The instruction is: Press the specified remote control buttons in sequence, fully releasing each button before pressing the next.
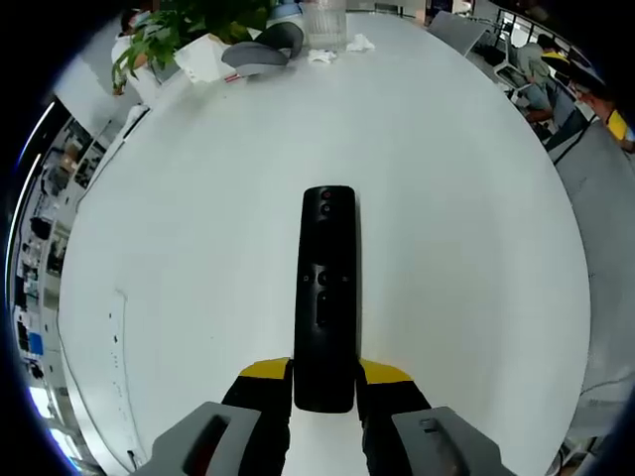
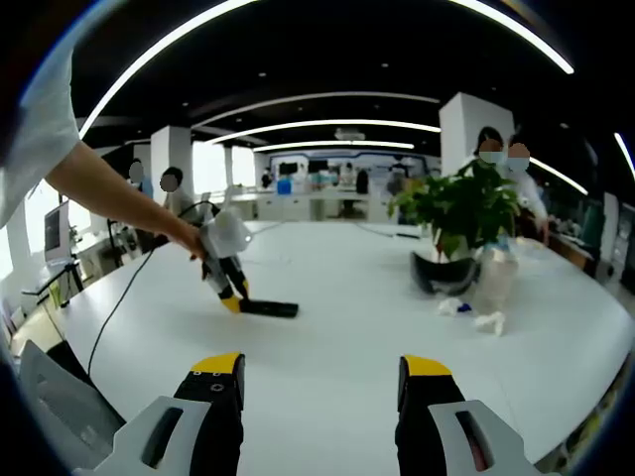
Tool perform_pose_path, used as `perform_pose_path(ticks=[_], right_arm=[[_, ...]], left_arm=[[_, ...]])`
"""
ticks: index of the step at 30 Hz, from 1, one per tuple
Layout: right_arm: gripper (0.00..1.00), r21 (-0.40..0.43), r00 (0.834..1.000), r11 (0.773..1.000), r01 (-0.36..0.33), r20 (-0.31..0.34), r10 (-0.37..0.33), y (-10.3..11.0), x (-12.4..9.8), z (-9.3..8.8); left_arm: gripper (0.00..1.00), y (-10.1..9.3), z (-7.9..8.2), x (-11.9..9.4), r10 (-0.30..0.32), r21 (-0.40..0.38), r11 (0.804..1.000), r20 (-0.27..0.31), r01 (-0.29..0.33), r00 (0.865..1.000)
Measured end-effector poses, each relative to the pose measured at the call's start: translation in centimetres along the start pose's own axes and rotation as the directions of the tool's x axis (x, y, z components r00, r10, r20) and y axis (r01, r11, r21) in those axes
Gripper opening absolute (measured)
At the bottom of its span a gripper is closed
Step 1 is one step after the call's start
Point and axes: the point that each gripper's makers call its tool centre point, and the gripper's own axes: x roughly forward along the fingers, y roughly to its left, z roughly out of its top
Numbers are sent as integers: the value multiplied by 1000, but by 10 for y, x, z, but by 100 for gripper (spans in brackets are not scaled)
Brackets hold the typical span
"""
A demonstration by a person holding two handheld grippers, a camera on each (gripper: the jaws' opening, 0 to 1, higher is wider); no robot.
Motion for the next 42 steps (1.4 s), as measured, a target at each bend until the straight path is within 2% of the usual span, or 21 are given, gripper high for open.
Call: perform_pose_path(ticks=[4,9,15,16,17,19,21,23,24,28,30,31,32,33,34,35,36,38,40,42], right_arm=[[61,1,1000,1000,0,1,0,0,0,0],[62,4,1000,1000,-14,9,14,2,-1,2],[67,11,1000,1000,-6,31,5,0,-1,5],[67,10,1000,1000,-5,29,5,0,-1,5],[68,11,1000,1000,-6,23,5,-1,-2,4],[71,16,999,1000,-3,39,2,-2,-2,7],[75,17,999,1000,2,43,-3,-3,-2,8],[75,14,999,1000,-5,31,5,-1,-1,6],[75,10,1000,1000,-5,31,5,-1,-1,6],[78,3,999,1000,-2,38,2,-1,-1,7],[79,6,999,1000,2,40,-2,-2,-2,8],[80,8,999,1000,5,42,-5,-3,-2,8],[81,8,999,1000,9,44,-9,-4,-2,8],[81,8,999,1000,13,44,-13,-5,-2,8],[81,9,999,1000,13,43,-14,-5,-2,8],[81,11,999,1000,14,44,-15,-5,-3,8],[82,11,999,1000,16,45,-16,-6,-3,8],[85,11,998,1000,25,53,-25,-7,-3,10],[88,10,998,999,33,56,-34,-9,-4,10],[92,10,998,999,32,54,-32,-9,-3,10]], left_arm=[[27,-1,-2,-1,-2,-57,998,41,4,999],[30,1,-3,-3,46,-113,993,76,-37,996],[35,6,-6,-6,138,-197,974,119,-113,983],[38,10,-7,-8,179,-212,966,131,-149,975],[40,11,-7,-8,186,-216,964,135,-154,973],[41,11,-10,-8,201,-288,945,149,-152,968],[44,13,-12,-10,233,-328,929,160,-171,959],[46,14,-14,-10,251,-383,908,177,-169,952],[47,14,-16,-10,257,-430,889,179,-159,950],[52,15,-20,-10,264,-526,841,194,-127,945],[56,10,-21,-7,238,-577,813,210,-76,948],[60,4,-21,-5,211,-613,789,222,-32,952],[64,4,-19,-6,219,-597,802,251,-28,943],[69,4,-14,-5,231,-646,763,267,-4,936],[74,4,-11,-5,228,-649,761,286,13,931],[77,2,-14,-7,230,-674,739,270,14,935],[78,3,-13,-8,237,-676,737,275,12,932],[80,2,-11,-12,272,-699,715,294,13,916],[83,2,-11,-15,286,-719,694,310,27,907],[85,-2,-8,-22,313,-743,668,334,44,889]])
